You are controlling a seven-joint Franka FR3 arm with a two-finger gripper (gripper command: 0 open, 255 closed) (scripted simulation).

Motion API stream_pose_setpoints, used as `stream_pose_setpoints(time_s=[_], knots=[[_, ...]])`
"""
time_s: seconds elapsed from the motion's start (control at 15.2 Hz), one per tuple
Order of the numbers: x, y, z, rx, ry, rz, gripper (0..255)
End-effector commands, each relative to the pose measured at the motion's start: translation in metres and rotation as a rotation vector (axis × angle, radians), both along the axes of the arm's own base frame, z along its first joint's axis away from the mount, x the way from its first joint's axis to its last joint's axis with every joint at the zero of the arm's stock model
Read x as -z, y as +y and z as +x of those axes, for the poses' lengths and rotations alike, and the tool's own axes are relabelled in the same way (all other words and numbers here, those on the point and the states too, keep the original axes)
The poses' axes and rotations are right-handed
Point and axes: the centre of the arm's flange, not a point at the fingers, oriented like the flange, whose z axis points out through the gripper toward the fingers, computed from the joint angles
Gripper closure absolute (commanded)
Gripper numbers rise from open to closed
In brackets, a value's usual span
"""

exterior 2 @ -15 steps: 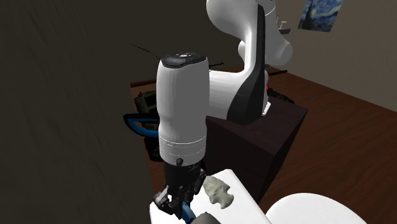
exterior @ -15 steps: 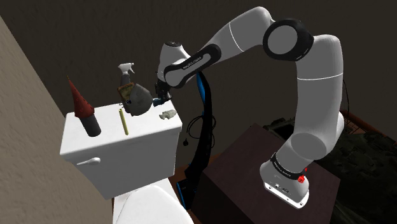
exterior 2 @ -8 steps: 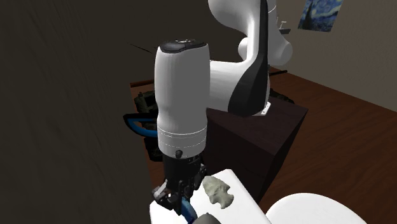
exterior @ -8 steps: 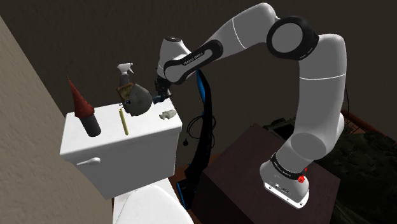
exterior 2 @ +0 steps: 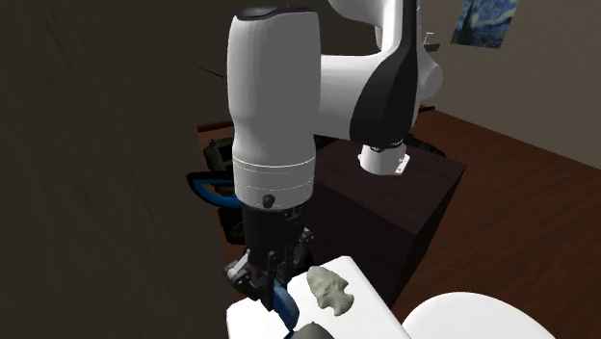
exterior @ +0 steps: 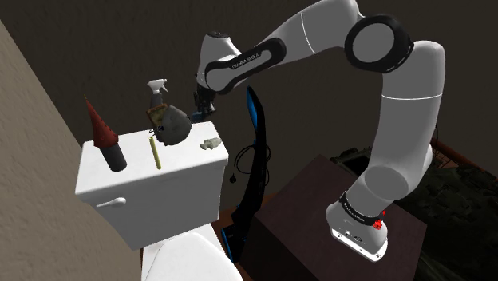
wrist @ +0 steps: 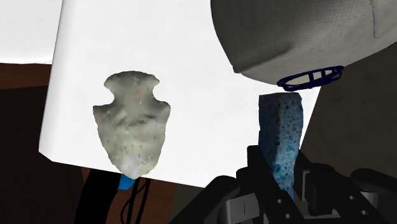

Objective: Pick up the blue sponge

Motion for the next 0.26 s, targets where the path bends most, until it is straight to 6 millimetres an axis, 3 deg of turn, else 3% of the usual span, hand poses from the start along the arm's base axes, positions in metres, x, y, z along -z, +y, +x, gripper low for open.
stream_pose_setpoints(time_s=[0.0, 0.2], knots=[[-0.0107, 0.0004, 0.0013, 0.0, 0.0, 0.0, 255], [-0.0168, 0.0004, 0.0013, 0.0, 0.0, 0.0, 255]])
